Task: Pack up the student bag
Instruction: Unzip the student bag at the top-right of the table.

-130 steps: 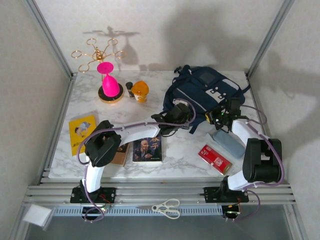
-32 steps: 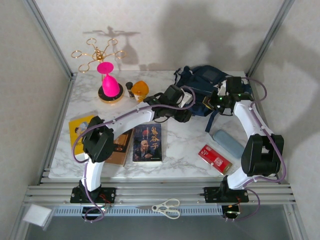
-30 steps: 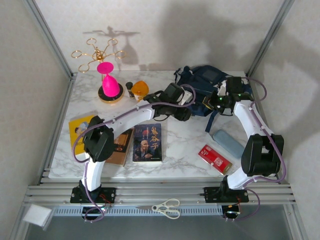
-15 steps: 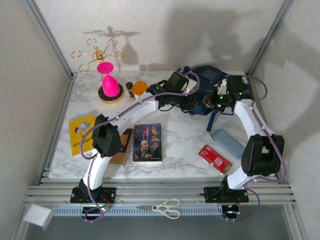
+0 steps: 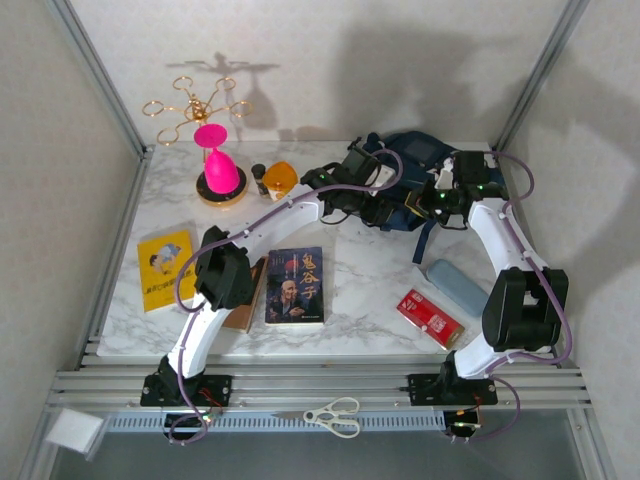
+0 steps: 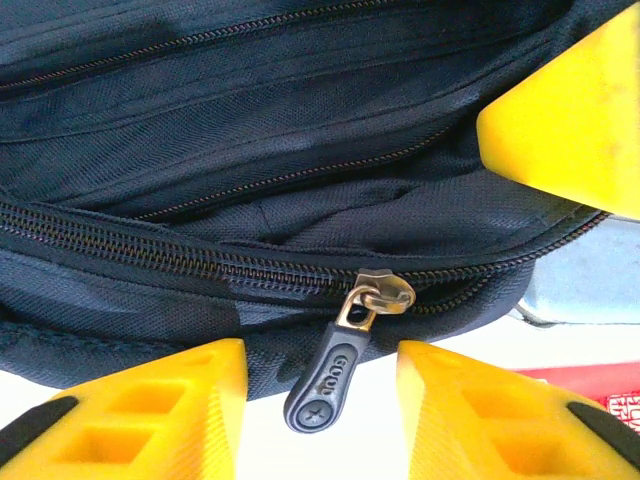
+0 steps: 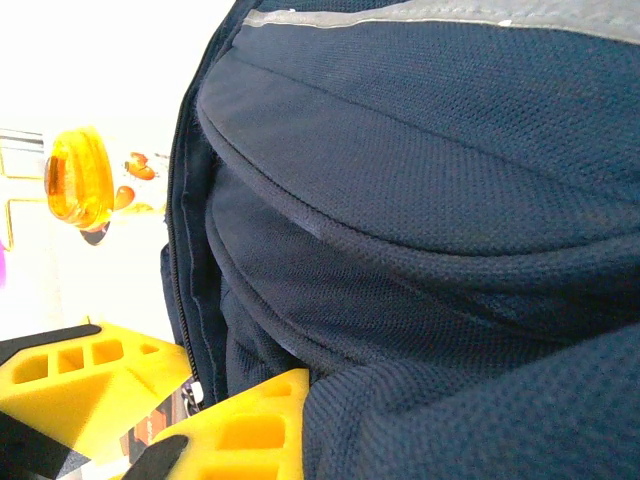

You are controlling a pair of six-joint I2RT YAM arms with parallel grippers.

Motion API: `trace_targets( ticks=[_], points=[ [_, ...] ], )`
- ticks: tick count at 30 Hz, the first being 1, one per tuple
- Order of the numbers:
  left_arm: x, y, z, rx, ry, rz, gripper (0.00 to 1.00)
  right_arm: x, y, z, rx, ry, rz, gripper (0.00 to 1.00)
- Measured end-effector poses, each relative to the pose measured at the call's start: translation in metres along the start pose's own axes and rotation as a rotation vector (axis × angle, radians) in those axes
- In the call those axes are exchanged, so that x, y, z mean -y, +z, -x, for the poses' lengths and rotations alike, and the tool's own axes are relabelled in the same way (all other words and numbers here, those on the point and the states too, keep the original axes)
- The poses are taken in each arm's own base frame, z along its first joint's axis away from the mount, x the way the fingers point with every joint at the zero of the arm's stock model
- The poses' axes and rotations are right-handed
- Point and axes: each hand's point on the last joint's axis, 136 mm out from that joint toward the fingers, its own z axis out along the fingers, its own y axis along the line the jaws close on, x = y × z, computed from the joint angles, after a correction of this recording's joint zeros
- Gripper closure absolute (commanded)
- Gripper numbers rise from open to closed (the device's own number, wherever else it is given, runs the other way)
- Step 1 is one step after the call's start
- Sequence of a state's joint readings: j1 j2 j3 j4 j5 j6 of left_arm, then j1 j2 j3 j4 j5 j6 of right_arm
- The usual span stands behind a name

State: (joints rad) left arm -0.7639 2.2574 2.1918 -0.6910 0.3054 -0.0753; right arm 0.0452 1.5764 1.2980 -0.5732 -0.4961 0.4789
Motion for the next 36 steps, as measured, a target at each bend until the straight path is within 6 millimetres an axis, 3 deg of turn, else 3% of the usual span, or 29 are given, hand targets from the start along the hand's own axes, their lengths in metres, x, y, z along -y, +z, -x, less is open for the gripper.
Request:
trace_targets(
  ticks=[9,21,24,31,36],
  points=[
    [0.002,0.007,0.001,0.002,-0.005,-0.028,0.64,0.001,0.000,0.001,0.001,0.006,0.002,1.00],
    [0.000,0.011,0.007,0.034,-0.032,-0.034,0.88,0.000,0.000,0.001,0.003,0.008,0.006,1.00],
    [-0.003,0.015,0.001,0.041,-0.040,-0.035,0.99,0.001,0.001,0.000,-0.001,0.010,0.001,1.00],
    [-0.011,0.005,-0.013,0.064,-0.059,-0.009,1.00,-0.003,0.008,-0.005,-0.025,-0.010,-0.004,1.00],
    [-0.032,-0.007,-0.031,0.083,-0.090,0.052,1.00,-0.026,0.028,-0.015,-0.087,-0.083,0.004,1.00]
  ],
)
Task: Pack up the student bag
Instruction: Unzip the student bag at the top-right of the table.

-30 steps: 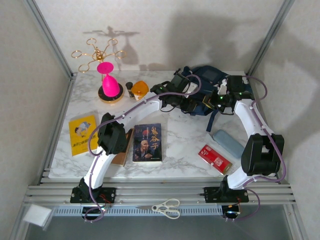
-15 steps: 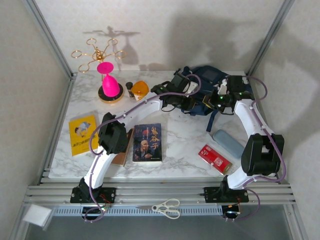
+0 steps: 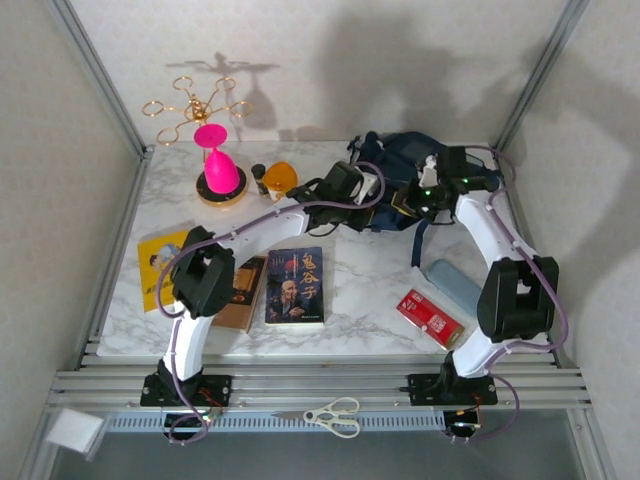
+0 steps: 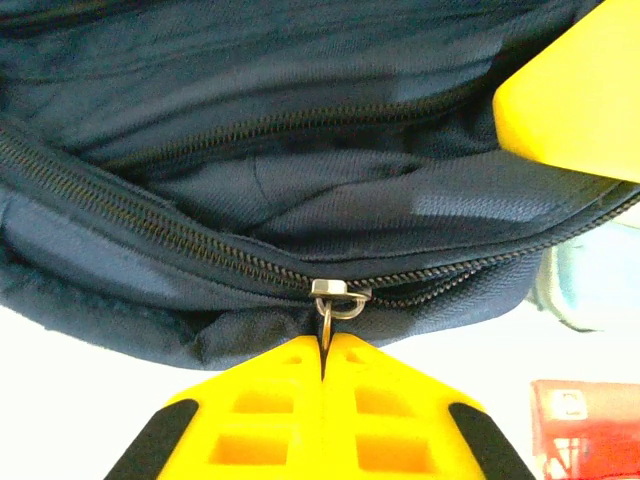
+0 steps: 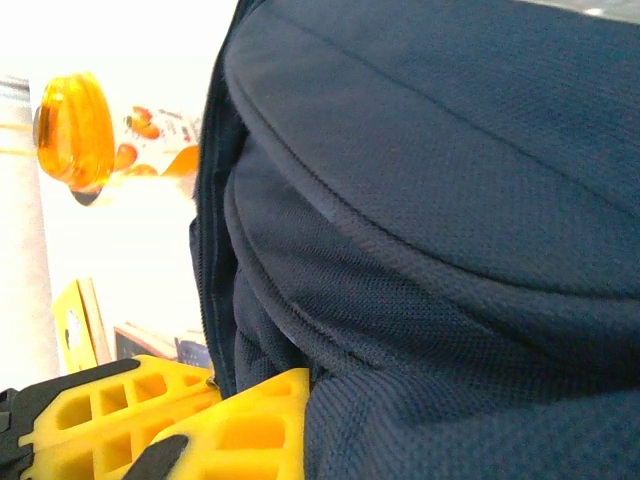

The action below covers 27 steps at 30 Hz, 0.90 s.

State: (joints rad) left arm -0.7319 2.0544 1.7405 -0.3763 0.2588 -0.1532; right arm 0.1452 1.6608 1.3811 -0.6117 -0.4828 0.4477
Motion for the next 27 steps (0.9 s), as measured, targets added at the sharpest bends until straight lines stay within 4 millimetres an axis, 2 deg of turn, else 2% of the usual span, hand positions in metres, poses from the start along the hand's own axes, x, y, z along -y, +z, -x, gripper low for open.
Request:
trace_targets(
  ticks=[3,5,9,13,17,22,24,27],
  points=[
    [-0.013,-0.011,-0.008,0.021,-0.020,0.045,1.00,-0.008,0.008,-0.008,-0.034,-0.042,0.002,1.00],
    [-0.014,-0.019,-0.013,0.035,-0.038,0.051,1.00,-0.008,0.008,-0.012,-0.052,-0.061,-0.006,1.00],
    [-0.018,-0.032,-0.028,0.041,-0.088,0.055,1.00,0.003,-0.002,-0.008,-0.050,-0.066,-0.046,1.00],
    [-0.022,-0.023,-0.043,0.008,-0.134,0.063,1.00,0.027,-0.013,-0.002,-0.035,-0.012,-0.100,1.00],
    [-0.014,-0.012,-0.051,-0.014,-0.137,0.032,1.00,0.033,-0.017,-0.005,-0.020,0.001,-0.108,1.00],
    [0.004,-0.014,-0.047,0.007,-0.093,-0.039,0.72,0.032,-0.017,-0.005,-0.014,-0.003,-0.103,1.00],
    [0.007,-0.019,-0.043,0.013,-0.071,-0.063,0.67,0.031,-0.017,-0.005,-0.016,-0.004,-0.096,1.00],
    [0.007,-0.027,-0.037,0.018,-0.037,-0.108,0.65,0.029,-0.017,-0.005,-0.020,-0.004,-0.086,1.00]
  ],
)
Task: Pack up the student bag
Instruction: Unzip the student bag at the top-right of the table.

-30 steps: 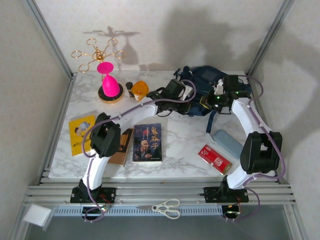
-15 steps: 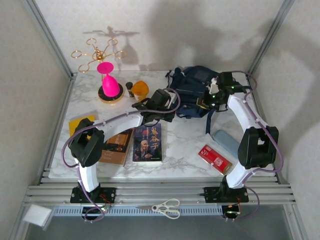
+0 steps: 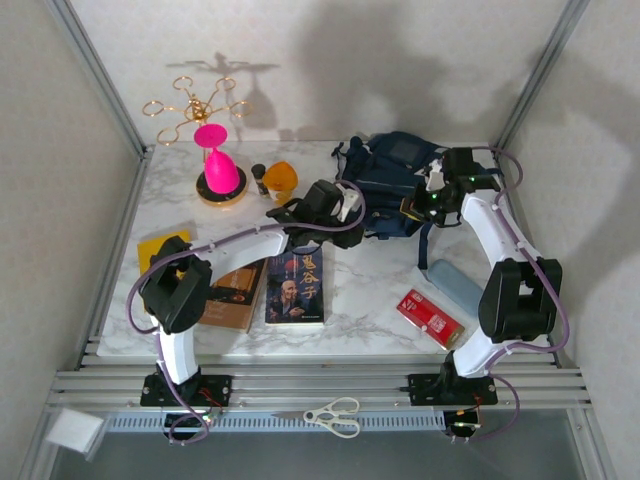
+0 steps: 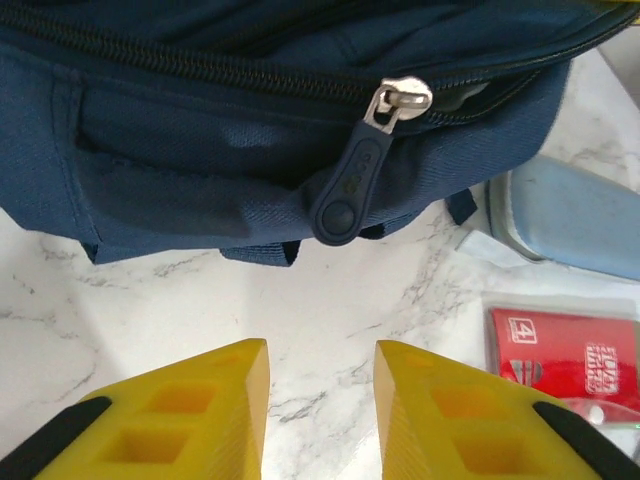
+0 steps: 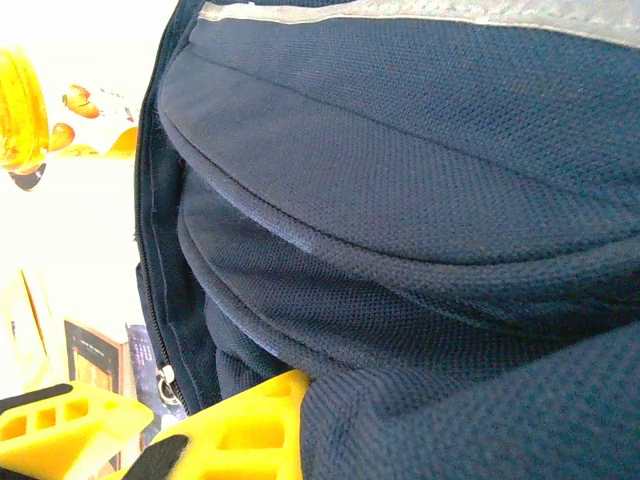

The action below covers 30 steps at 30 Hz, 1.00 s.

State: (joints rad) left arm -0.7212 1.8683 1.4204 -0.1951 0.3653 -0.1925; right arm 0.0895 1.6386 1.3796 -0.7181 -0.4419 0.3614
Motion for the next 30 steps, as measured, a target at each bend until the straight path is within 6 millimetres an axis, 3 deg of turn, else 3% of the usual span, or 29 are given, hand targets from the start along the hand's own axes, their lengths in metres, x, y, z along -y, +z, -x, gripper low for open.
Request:
trace_targets(
  ticks=[6,13,25,30],
  points=[
    [0.001,-0.010,0.014,0.009,0.050,-0.082,0.60,-0.002,0.000,-0.001,-0.006,-0.003,0.014,1.00],
    [0.015,-0.013,0.049,0.059,0.033,-0.176,0.54,-0.004,-0.001,0.000,-0.006,0.003,0.031,1.00],
    [0.003,0.009,0.026,0.060,-0.268,-0.204,0.44,-0.004,-0.001,0.001,-0.002,0.013,0.032,1.00],
    [0.004,0.014,0.031,0.095,-0.359,-0.234,0.44,-0.005,-0.001,0.002,0.004,0.017,0.036,1.00]
  ],
)
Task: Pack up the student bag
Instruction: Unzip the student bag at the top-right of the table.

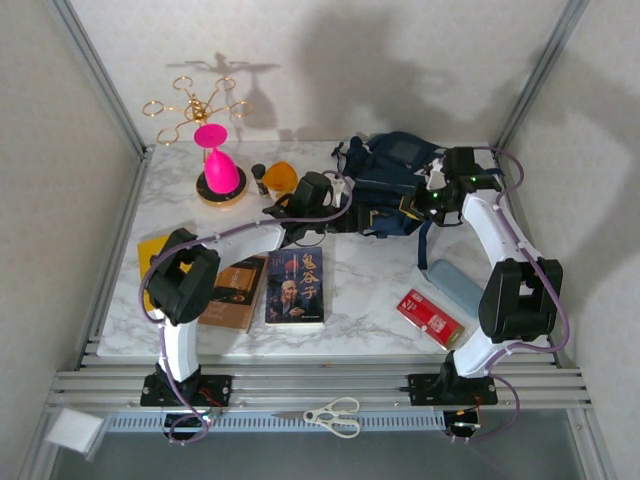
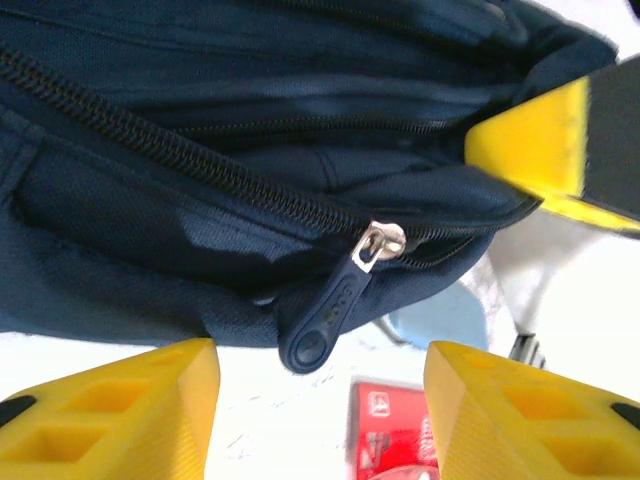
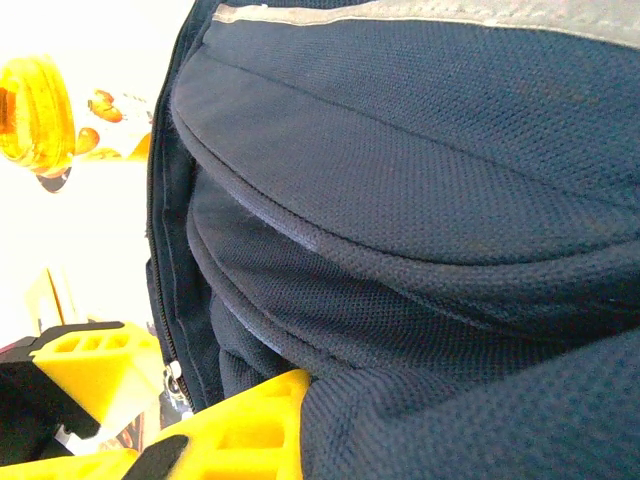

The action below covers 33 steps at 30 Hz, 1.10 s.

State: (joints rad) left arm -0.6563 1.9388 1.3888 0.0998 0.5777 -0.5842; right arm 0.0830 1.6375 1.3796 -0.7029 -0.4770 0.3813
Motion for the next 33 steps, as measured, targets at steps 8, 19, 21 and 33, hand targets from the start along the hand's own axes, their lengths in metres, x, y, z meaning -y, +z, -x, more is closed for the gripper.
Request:
trace_targets(
  ticks=[8,19,21,33],
  points=[
    [0.004,0.013,0.003,0.030,-0.065,-0.045,0.46,-0.001,-0.002,0.002,0.011,-0.001,0.005,1.00],
    [0.005,0.025,0.000,0.034,-0.111,-0.067,0.56,0.003,-0.002,0.001,0.011,0.013,0.001,1.00],
    [0.003,0.027,-0.002,0.029,-0.114,-0.066,0.58,0.004,-0.002,0.002,0.011,0.013,-0.001,1.00],
    [0.005,0.031,-0.007,0.018,-0.085,-0.066,0.71,0.007,-0.003,0.003,0.017,0.022,-0.008,1.00]
  ],
)
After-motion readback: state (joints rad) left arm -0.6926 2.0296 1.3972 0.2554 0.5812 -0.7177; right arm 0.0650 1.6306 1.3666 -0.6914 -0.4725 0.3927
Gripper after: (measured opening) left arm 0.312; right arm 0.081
